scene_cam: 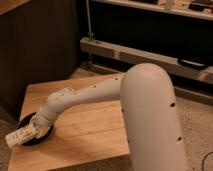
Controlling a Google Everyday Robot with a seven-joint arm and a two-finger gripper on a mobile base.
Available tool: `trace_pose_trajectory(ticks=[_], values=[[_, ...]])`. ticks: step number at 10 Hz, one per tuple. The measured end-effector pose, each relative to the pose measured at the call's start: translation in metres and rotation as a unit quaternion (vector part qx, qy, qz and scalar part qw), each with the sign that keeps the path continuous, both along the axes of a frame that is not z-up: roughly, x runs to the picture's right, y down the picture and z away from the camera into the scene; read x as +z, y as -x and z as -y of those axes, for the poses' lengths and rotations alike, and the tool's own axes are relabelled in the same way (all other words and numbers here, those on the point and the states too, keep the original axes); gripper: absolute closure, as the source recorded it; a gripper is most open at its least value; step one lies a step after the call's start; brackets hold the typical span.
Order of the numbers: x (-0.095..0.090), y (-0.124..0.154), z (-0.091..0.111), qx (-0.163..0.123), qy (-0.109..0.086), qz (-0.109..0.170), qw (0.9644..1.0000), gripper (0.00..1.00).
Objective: Place the bottle in the ceramic bowl
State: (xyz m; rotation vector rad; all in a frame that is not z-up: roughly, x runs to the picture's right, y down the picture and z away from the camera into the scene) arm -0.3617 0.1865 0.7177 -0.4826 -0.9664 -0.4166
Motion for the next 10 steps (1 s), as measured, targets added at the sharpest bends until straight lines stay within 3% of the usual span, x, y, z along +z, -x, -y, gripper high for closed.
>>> trace_pose_trajectory(ticks=[2,6,10], values=[[0.008,0.002,-0.006,-0.004,-0.002,-0.008,1.0,0.21],[0.027,-0.005,-0.02,0.002,0.015,-0.026,0.9996,0.2],[0.028,-0.006,-0.018,0.003,0.015,-0.026,0.9995,0.2]])
